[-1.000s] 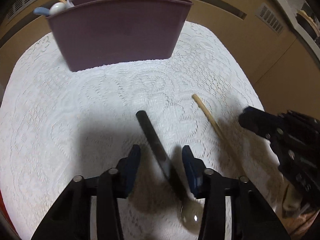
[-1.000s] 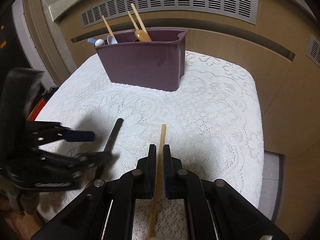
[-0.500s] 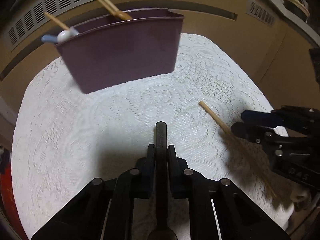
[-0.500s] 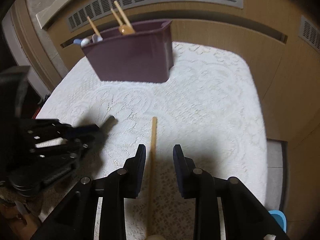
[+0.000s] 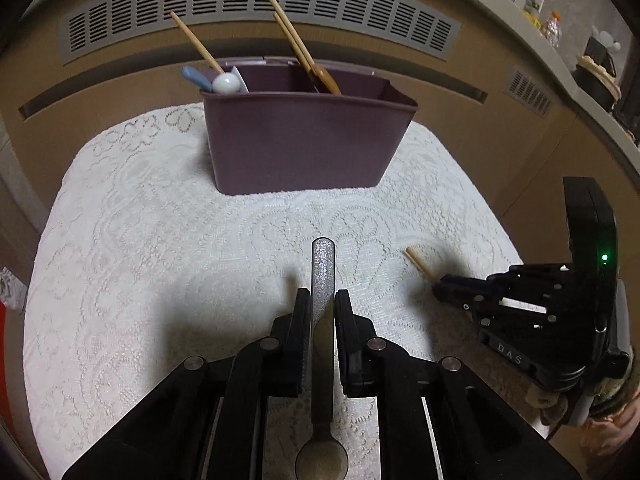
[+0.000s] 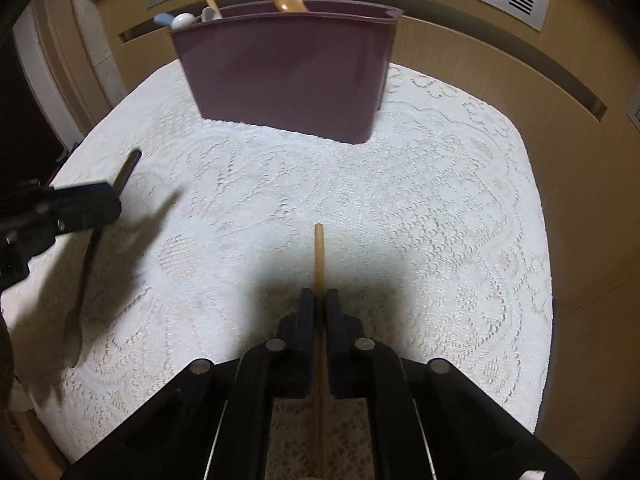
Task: Organize utensils
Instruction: 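Carry the chopstick and dark-handled spoon toward the purple holder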
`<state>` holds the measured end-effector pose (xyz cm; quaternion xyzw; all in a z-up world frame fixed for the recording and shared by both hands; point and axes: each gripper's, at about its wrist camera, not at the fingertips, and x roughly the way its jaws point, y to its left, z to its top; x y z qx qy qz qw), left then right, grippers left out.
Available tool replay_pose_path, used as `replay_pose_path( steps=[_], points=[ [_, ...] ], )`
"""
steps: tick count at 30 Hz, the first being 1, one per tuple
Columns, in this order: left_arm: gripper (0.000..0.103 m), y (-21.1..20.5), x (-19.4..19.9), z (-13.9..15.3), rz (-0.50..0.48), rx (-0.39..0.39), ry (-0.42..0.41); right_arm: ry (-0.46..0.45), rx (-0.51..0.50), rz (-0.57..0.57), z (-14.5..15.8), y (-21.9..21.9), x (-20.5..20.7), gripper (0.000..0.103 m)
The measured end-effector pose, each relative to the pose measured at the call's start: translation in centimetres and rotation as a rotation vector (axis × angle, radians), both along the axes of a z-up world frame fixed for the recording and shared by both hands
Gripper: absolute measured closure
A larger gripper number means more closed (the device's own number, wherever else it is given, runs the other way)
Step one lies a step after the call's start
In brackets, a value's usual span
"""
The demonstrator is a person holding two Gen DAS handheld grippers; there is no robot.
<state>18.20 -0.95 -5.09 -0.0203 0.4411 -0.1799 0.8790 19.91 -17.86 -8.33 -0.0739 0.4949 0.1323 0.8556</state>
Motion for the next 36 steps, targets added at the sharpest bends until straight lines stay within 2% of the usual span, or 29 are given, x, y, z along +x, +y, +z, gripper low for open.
replay_pose_path(
  steps=[8,12,17,23,24,26,31,33,36],
  points=[
    [0.091,0.9,-2.4,3.0,-0.003,-0.054,-0.077,-0.058,0.128,0.007,4.2,-0.2,-2.0,0.097],
    [0.091,1.6,-3.8,5.1,0.000,-0.080,-0.130,-0.092,0.158,0.008,6.1,-0.1,-3.4,0.097],
    [0.093,2.0,-5.0,7.4,0.000,-0.087,-0.190,-0.147,0.180,0.016,8.5,0.1,-5.0,0.097],
    [0.093,2.1,-5.5,9.6,0.005,-0.070,-0.255,-0.258,0.162,0.039,12.2,0.6,-6.5,0.097],
    [0.093,2.1,-5.1,9.5,0.017,-0.063,-0.242,-0.276,0.162,0.040,12.7,0.7,-6.5,0.097],
    [0.091,2.1,-3.1,8.1,0.036,-0.051,-0.150,-0.282,0.167,0.042,13.0,0.7,-6.2,0.097],
    [0.083,0.8,2.0,2.8,0.098,-0.024,0.067,-0.244,0.191,0.018,11.8,0.3,-4.8,0.097],
    [0.083,0.0,3.6,1.1,0.101,-0.005,0.111,-0.230,0.207,0.008,11.2,0.0,-4.3,0.097],
    [0.083,-1.8,6.0,-1.5,0.113,0.068,0.150,-0.214,0.221,0.001,10.5,-0.3,-3.4,0.097]
  ],
)
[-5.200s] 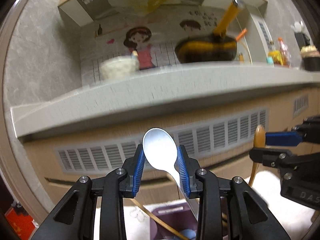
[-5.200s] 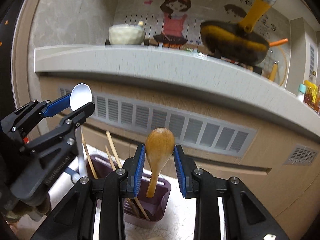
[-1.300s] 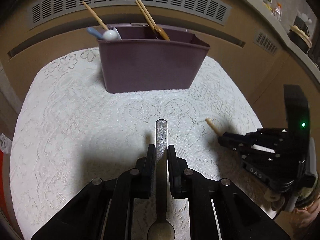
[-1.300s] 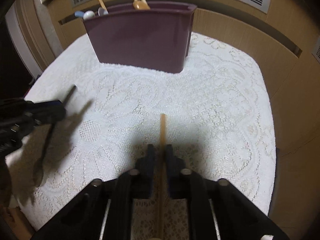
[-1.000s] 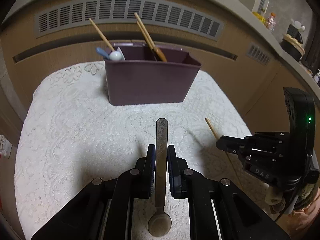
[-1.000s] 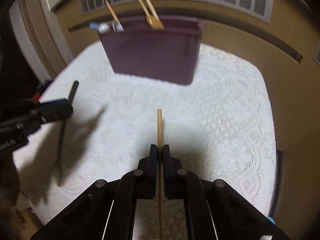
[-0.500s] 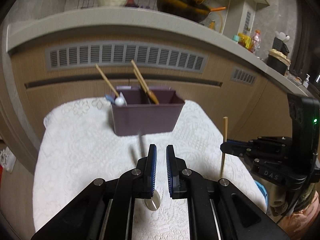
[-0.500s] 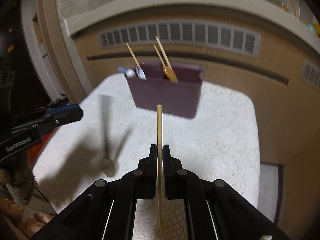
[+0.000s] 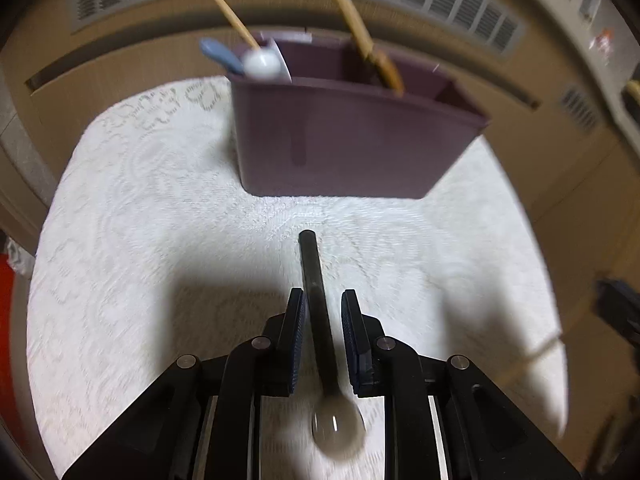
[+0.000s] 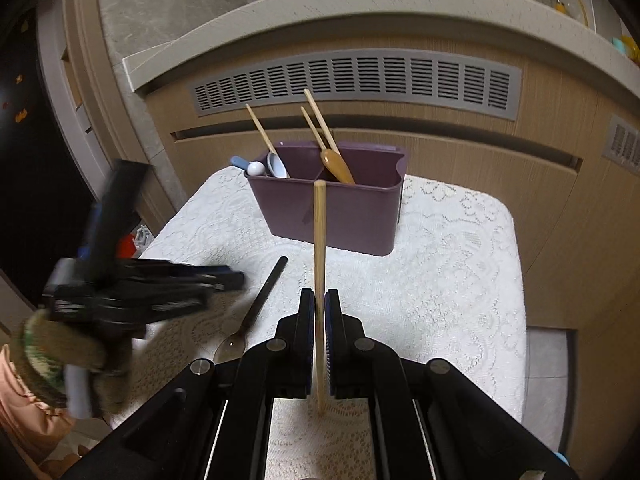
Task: Organize utensils
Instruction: 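Carry the chopstick and dark-handled spoon toward the purple holder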
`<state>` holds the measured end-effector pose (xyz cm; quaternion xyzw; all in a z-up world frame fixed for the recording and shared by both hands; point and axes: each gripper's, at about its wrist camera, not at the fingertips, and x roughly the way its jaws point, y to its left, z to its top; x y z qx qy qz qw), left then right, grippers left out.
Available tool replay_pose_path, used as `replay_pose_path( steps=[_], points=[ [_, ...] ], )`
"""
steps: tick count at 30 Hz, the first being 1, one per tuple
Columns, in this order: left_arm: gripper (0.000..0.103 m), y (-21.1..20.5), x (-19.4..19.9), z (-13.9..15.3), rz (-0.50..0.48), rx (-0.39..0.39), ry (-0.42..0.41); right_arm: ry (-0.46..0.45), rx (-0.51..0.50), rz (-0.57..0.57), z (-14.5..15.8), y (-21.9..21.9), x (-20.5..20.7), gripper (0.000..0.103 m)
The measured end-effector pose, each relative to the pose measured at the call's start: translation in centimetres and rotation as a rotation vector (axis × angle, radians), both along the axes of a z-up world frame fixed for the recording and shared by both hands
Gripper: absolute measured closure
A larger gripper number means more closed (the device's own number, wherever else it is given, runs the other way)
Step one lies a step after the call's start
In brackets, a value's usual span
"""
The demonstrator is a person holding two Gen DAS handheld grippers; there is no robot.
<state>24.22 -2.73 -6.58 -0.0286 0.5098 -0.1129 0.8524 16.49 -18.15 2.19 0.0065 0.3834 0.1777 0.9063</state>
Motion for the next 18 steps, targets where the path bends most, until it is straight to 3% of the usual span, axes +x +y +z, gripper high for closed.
replay_pose_path(
  steps=[5,9,13,15,18],
  points=[
    [0.083,-1.7,2.3,-2.7,-0.002,0.075,0.041,0.014,0.009,-0.005,-0.4,-0.6,1.3,0.097],
    [0.090,-2.5,2.3,-2.9,-0.043,0.132,-0.042,0.024,0.022,-0.011,-0.7,-0.9,1.8,0.097],
    [0.091,-1.9,0.4,-2.1,-0.062,0.083,-0.104,0.032,0.036,-0.021,-0.9,-1.0,2.1,0.097],
    [0.091,-0.9,-1.4,-0.8,-0.058,0.032,-0.147,0.030,0.036,-0.022,-0.8,-1.0,1.8,0.097],
    [0.091,0.6,-4.0,1.5,-0.032,0.018,-0.236,0.021,0.038,-0.023,-0.4,-1.0,1.1,0.097]
  ],
)
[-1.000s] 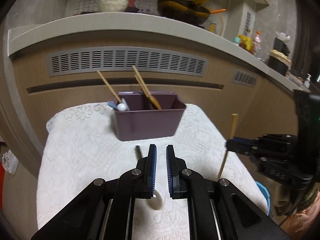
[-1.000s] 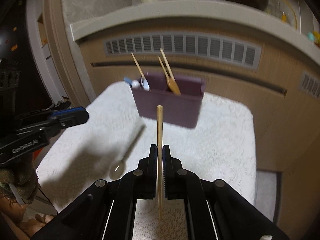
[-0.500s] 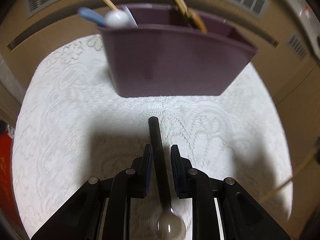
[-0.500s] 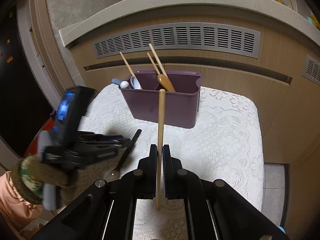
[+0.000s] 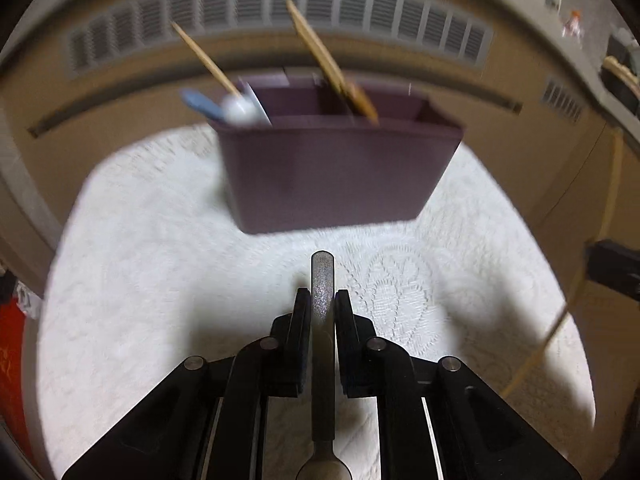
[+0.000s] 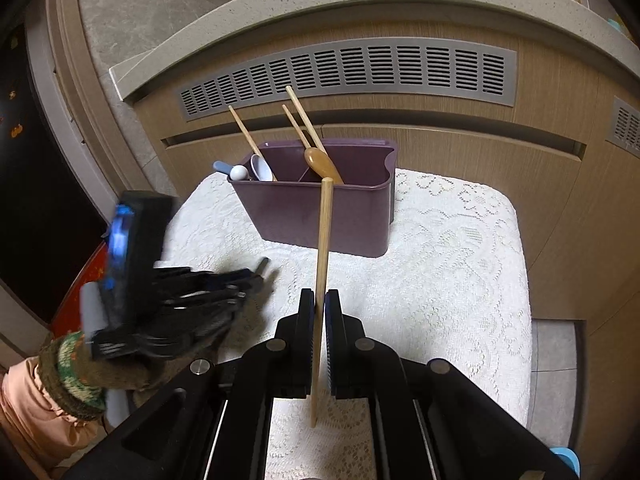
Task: Organize utensils
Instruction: 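Carry the chopstick and dark-handled spoon toward the purple holder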
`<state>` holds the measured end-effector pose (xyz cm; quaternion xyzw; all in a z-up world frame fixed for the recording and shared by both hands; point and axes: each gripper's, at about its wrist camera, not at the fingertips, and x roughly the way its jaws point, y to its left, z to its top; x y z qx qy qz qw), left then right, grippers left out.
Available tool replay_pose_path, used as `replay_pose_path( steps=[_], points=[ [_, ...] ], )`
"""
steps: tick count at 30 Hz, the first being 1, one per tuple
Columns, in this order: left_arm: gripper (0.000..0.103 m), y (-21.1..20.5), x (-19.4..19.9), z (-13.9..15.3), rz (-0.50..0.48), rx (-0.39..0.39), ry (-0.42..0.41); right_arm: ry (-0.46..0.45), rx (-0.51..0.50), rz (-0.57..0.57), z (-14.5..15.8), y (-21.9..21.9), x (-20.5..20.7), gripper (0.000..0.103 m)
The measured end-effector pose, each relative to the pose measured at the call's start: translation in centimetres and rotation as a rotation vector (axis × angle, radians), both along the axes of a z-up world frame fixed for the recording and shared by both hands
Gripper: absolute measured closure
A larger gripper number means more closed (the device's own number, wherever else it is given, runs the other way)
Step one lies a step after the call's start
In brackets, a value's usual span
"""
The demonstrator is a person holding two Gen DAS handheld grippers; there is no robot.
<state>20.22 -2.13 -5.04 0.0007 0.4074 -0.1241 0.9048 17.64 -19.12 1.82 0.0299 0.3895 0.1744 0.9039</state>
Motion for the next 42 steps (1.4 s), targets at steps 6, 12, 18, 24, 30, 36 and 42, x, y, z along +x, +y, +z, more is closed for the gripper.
replay_pose_path(
  steps=[6,12,18,24,30,36,42],
  points=[
    [0.091,2.1,-2.5,5.5,0.017,-0.095,-0.135,-0.042,0.019,-0.017,1.5,-0.1,-1.6,0.097],
    [0.091,3.5,-2.7,13.7,0.002,-0.181,-0.326,-0.151,0.049,-0.039,6.1,-0.3,-1.5,0.097],
    [0.091,4.5,-1.6,15.8,0.025,-0.168,-0.378,-0.183,-0.049,-0.042,8.2,0.6,1.4,0.097],
    [0.091,6.0,-1.2,10.6,0.071,-0.176,-0.279,0.045,-0.136,-0.108,-0.9,0.6,5.6,0.095],
    [0.091,7.0,-1.8,6.8,0.081,-0.172,-0.234,0.226,-0.120,-0.133,-8.0,2.0,8.6,0.092],
    [0.091,8.5,-1.9,5.1,0.077,-0.211,-0.189,0.261,-0.167,-0.168,-10.1,3.6,10.5,0.088],
    [0.089,9.9,0.7,1.6,0.135,-0.196,-0.031,0.233,-0.275,-0.091,-9.9,5.8,9.7,0.096]
  ],
)
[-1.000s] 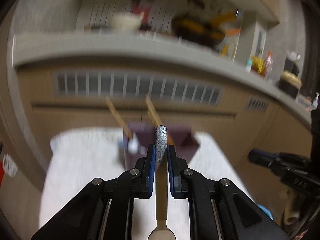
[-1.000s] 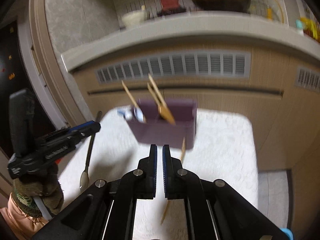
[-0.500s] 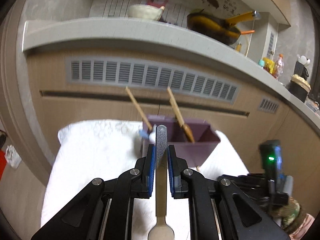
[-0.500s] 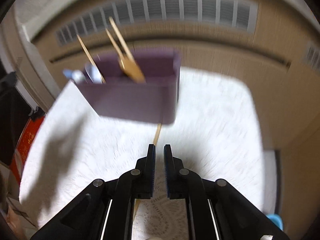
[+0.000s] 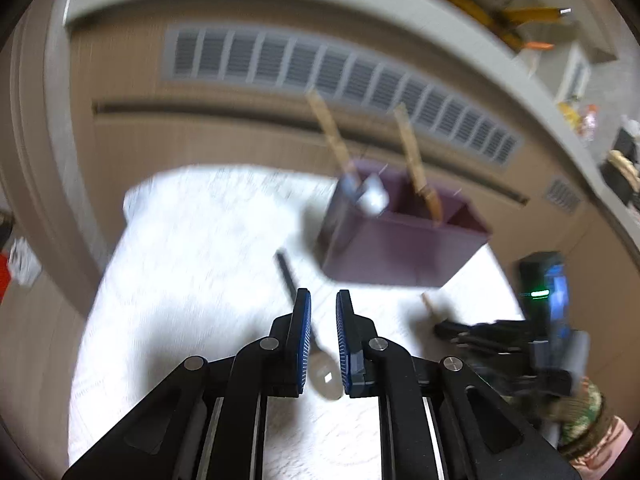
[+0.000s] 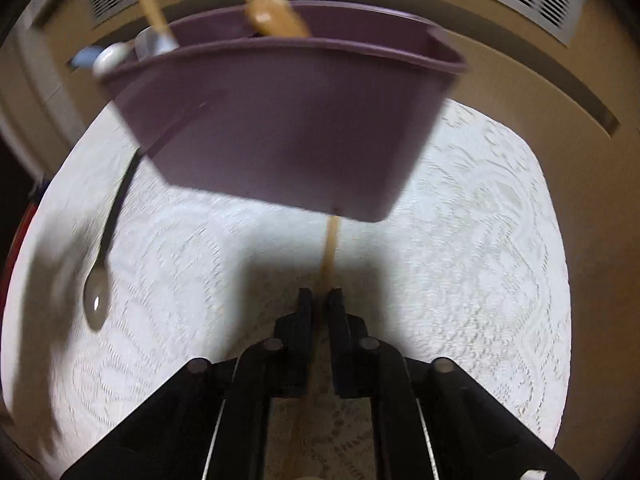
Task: Organize utensils
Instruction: 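Carry the chopstick and dark-handled spoon toward the purple holder, then raise the chopstick and spoon upright above the purple holder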
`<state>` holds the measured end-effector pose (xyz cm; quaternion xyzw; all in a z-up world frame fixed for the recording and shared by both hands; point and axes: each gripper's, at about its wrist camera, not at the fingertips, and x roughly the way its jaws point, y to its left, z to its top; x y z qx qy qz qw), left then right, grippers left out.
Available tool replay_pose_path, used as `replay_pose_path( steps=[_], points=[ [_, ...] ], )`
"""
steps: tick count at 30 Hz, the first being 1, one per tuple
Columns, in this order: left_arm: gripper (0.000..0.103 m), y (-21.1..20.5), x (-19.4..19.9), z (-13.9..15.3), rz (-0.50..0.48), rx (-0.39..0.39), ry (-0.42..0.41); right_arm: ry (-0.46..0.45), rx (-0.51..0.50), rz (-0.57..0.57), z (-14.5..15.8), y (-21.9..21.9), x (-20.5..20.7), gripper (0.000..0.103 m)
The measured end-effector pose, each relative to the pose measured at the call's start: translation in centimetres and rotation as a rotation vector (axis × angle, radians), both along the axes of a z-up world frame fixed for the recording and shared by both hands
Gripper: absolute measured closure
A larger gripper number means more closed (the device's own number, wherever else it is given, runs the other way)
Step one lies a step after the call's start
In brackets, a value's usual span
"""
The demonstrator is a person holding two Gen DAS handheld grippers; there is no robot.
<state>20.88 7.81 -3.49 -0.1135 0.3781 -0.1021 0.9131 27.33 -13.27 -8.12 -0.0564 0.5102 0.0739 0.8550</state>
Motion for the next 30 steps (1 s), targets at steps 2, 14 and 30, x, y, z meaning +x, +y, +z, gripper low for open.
replay_pose_path(
  steps=[2,14,30],
  points=[
    [0.087,0.4,1.2,-1.8,0.013,-0.023,0.088,0.016,0.063,0.027,0.4,-0.1,-0.5,0.096],
    [0.066,-2.3,12.5,-7.0,0.126,0.112,0.336,-0.125,0.258,0.104,7.5,-1.9,-4.7,0.096],
    [0.091,-3.0,0.4,-1.8,0.025,0.085,0.071,-0.202,0.310,0.057,8.7,-4.3,-8.3,0.096]
  ],
)
